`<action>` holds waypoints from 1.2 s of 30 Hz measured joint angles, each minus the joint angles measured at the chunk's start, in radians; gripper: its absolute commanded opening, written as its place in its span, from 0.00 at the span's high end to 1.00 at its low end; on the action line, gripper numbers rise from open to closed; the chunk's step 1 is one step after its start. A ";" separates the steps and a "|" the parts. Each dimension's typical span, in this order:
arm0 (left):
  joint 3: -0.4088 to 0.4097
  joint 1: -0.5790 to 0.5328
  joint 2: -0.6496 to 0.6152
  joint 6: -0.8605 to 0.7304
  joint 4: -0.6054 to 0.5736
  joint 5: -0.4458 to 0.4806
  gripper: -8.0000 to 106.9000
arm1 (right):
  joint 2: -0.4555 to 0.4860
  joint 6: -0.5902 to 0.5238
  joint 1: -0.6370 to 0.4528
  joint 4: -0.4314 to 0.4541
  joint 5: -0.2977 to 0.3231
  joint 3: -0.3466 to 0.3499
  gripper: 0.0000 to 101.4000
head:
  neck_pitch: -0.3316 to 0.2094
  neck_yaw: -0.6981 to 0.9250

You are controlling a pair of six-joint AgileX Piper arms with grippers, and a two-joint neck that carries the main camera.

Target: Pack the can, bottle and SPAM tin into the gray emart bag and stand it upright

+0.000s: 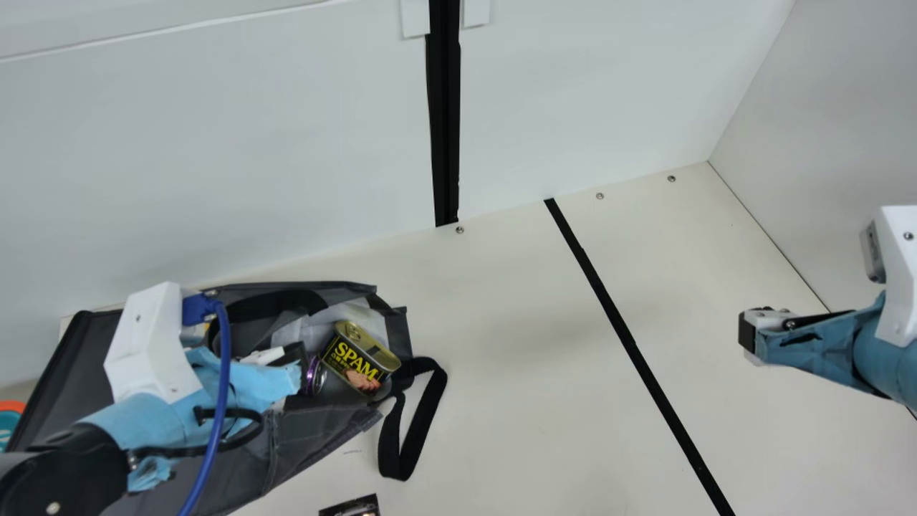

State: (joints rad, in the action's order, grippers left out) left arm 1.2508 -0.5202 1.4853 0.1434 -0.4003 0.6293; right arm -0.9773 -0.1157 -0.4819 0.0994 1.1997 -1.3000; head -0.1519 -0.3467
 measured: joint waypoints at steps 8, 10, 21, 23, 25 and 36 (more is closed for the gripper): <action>0.000 0.000 0.000 0.000 0.000 0.000 1.00 | -0.042 -0.062 -0.029 -0.043 -0.038 0.003 0.06 | 0.000 -0.002; 0.000 0.000 0.000 0.000 0.000 0.000 1.00 | -0.055 -0.083 -0.037 -0.061 -0.044 0.002 0.06 | 0.000 0.000; 0.000 0.000 0.000 0.000 0.000 0.000 1.00 | -0.145 -0.208 -0.096 -0.187 -0.070 -0.024 0.06 | 0.000 0.000; 0.000 0.000 0.000 0.000 0.000 0.000 1.00 | -0.162 -0.234 -0.104 -0.215 -0.075 -0.028 0.06 | 0.000 -0.002; 0.000 0.000 0.000 0.000 0.000 0.000 1.00 | -0.177 -0.261 -0.110 -0.245 -0.080 -0.029 0.06 | 0.000 -0.002; 0.000 0.000 0.000 0.000 0.000 0.000 1.00 | -0.276 -0.417 -0.144 -0.413 -0.124 -0.010 0.06 | 0.000 -0.002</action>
State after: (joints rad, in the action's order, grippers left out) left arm 1.2508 -0.5202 1.4853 0.1434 -0.4003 0.6293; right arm -1.2529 -0.5329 -0.6264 -0.3135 1.0760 -1.3099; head -0.1519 -0.3482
